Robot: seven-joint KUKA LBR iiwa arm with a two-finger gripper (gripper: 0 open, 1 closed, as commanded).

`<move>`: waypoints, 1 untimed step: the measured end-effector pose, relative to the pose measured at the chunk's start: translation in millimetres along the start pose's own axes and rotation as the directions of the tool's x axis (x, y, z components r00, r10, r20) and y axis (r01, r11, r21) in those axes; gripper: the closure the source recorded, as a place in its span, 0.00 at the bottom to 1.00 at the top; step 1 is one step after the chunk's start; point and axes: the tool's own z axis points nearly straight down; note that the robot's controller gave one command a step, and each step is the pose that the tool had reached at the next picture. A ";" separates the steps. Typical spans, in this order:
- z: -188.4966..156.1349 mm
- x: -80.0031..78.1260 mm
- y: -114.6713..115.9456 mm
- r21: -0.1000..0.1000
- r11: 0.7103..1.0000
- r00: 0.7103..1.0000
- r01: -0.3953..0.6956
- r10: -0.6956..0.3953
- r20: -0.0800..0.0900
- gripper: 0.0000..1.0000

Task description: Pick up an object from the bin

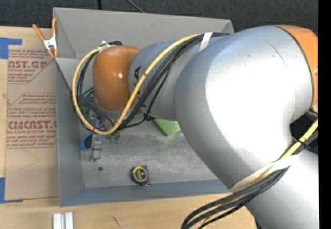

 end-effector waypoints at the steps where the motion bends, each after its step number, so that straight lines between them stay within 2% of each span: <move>1: 0.3 0.2 0.8 -0.001 1.000 1.000 0.002 -0.002 0.001 0.00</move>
Offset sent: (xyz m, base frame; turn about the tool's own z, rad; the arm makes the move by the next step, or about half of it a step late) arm 0.0000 0.0000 0.0000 0.0000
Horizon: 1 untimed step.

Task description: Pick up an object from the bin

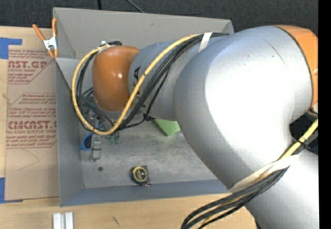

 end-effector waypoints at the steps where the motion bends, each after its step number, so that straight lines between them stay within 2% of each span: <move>1: -0.5 -0.3 -0.4 0.001 1.000 1.000 0.000 0.000 0.000 1.00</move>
Offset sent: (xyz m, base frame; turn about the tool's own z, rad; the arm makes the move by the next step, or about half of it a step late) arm 0.0000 0.0000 0.0000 0.0000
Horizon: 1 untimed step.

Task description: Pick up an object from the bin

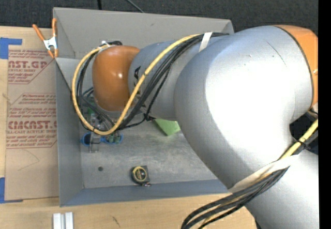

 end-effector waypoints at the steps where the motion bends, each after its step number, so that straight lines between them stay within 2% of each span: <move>1: -29.0 -0.3 1.2 -0.003 1.000 1.000 0.001 -0.001 0.004 1.00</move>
Offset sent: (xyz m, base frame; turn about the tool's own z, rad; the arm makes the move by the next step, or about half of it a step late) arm 0.0000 -0.0002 0.0276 0.0000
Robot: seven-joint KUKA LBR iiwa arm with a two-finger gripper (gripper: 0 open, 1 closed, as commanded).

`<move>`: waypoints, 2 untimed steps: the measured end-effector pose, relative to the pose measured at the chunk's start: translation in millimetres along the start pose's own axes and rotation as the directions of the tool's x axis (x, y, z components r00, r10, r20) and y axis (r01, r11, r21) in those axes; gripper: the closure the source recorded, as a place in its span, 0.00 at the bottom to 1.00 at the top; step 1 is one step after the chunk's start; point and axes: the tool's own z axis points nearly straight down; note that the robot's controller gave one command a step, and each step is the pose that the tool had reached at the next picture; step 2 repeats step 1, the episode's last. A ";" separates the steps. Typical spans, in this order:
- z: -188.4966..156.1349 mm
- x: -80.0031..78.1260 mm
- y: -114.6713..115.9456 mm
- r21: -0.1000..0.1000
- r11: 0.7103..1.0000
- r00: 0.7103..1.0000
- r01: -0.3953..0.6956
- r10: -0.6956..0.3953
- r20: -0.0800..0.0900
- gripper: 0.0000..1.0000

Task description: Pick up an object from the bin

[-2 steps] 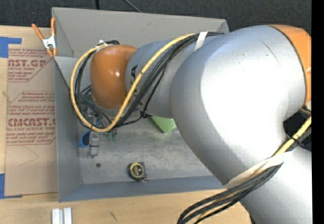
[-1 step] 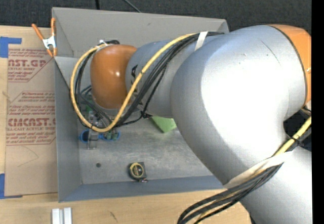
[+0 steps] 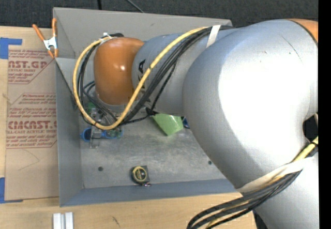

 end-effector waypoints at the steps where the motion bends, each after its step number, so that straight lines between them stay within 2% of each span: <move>1: -48.7 -1.2 2.0 -0.001 1.000 1.000 0.002 -0.002 0.003 1.00; 2: -48.7 -1.2 2.0 -0.001 1.000 1.000 0.002 -0.002 0.003 1.00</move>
Offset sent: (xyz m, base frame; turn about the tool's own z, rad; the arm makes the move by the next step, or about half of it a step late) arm -0.0001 0.0000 0.0456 0.0000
